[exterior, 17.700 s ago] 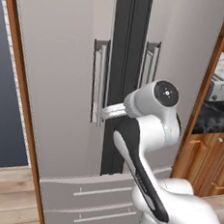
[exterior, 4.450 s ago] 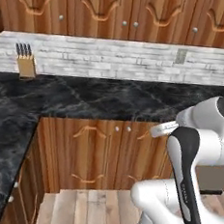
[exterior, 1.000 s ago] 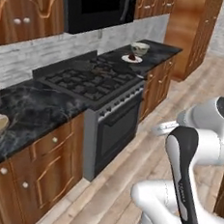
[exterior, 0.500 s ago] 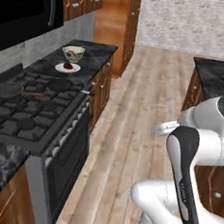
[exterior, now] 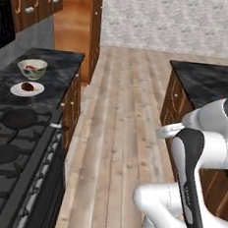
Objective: Place one of the steaks on the plate and the other in the bowl. Then place the bowl in the fridge.
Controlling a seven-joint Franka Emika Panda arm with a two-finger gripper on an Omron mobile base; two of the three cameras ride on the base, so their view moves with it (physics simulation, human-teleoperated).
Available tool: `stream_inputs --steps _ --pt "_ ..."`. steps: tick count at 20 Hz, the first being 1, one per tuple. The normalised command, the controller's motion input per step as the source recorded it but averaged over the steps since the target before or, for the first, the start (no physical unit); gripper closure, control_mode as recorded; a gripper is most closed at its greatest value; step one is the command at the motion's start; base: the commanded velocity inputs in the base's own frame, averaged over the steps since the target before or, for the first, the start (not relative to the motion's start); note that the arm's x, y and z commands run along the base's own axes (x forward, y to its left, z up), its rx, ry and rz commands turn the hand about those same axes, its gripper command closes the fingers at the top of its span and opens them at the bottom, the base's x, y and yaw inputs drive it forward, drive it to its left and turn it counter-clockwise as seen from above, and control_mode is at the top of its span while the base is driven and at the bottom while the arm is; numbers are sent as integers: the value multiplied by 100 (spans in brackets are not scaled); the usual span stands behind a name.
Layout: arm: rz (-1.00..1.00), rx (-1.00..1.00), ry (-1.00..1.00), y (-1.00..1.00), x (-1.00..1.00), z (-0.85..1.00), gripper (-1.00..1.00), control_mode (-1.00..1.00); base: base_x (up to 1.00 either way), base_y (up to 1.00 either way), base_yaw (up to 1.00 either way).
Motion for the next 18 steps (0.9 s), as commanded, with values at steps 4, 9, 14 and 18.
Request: stream_inputs --steps 4,9,14,18 --pt "0 0 0 0 0 0 -100 100 100 11 -2" --pt "0 0 0 0 0 0 -100 100 100 0 28" --pt "0 0 0 0 0 0 -100 100 100 0 38" --pt "0 0 0 0 0 0 -100 100 100 0 43"
